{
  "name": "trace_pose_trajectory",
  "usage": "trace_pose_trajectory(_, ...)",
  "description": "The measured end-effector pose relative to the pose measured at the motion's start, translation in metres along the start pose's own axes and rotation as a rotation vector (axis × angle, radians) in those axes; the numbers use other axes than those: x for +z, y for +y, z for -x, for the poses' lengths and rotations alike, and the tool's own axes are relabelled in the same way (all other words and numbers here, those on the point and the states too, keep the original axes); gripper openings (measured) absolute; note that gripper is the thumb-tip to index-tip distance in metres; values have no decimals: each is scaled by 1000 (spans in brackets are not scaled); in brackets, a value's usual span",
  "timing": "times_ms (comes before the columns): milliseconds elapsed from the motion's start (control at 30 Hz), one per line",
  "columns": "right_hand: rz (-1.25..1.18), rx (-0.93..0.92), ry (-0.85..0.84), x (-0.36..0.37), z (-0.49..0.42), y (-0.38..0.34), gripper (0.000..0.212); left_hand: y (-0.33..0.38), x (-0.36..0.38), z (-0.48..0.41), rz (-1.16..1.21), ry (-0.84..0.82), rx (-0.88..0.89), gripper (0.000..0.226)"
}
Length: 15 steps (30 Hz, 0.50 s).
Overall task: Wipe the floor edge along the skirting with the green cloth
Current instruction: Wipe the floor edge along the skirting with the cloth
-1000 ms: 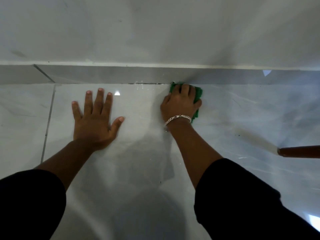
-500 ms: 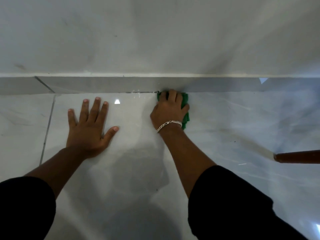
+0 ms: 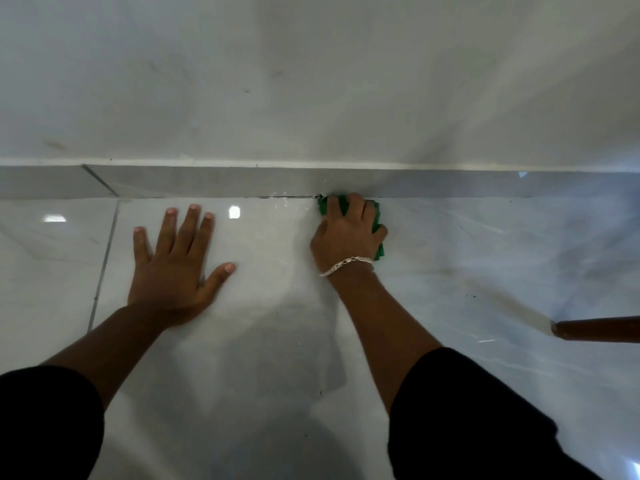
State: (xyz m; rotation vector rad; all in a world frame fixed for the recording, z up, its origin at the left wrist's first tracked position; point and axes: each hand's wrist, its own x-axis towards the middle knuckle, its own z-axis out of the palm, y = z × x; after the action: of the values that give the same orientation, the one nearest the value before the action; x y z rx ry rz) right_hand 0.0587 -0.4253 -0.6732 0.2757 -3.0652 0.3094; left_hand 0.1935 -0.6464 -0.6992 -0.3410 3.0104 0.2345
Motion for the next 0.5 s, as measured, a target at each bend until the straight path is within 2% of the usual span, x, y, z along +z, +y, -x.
trace_pose_trajectory(67,11,-1,33,-5,-7,28,44,-1,1,0,-2,1,6,91)
trace_pose_trajectory(133,10,102,51,-8,-13,46,44,-1,1,-1,1,4,4,91)
trace_pose_trajectory(200,-6,226,57,-4,-15,36,47,0,1,-2,-7,0,1,91)
trace_pose_trajectory(267,3,270,47,0,-11,11,50,2,1,-1,-11,-4,0,91)
trace_pose_trajectory(367,10,144,5,2,-3,-9,51,3,-1,0,-8,0,4,91)
trace_pose_trajectory(500,59,-35,20,-6,-7,26,48,4,-4,1,-5,-12,7,94)
